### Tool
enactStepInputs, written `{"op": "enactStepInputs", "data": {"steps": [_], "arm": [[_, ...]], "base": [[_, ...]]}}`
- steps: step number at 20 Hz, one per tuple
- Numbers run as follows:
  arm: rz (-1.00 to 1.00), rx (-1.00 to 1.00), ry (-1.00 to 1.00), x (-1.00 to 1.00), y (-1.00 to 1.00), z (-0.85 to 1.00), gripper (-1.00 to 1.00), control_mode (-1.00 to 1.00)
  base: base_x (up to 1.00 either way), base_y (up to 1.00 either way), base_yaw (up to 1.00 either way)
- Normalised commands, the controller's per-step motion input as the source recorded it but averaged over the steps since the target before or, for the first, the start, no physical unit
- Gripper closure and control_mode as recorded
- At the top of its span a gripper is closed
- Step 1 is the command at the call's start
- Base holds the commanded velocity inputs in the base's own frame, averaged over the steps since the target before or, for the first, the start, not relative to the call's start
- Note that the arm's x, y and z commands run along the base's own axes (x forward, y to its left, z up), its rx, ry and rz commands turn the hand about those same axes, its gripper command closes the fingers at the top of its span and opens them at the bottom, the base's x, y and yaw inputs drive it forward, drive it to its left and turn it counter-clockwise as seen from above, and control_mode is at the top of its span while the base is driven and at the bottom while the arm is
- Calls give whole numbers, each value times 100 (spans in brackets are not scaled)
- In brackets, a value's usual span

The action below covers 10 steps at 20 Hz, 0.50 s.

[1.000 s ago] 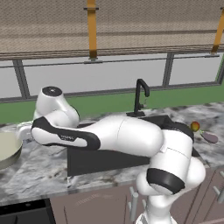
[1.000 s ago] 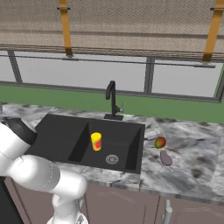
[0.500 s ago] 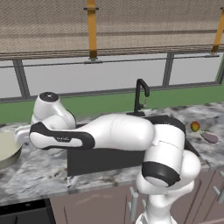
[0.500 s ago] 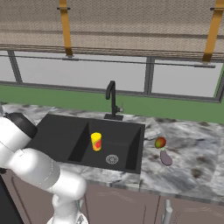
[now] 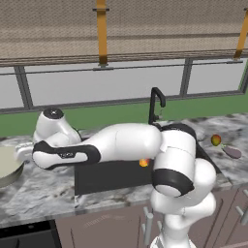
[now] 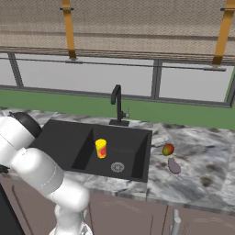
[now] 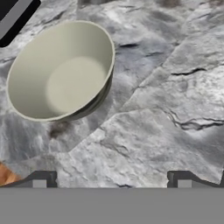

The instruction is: Remove the mango and eggplant from the sink. Then move the bowl and cup from the counter to the sink for washing.

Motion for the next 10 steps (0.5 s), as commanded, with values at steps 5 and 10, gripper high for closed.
{"op": "enactStepInputs", "data": {"steps": [5,10], "arm": [[0,0,0,11,23,-14,-100,-100],[0,0,0,15,25,-8,-100,-100]], "base": [[0,0,0],[0,0,0]]}}
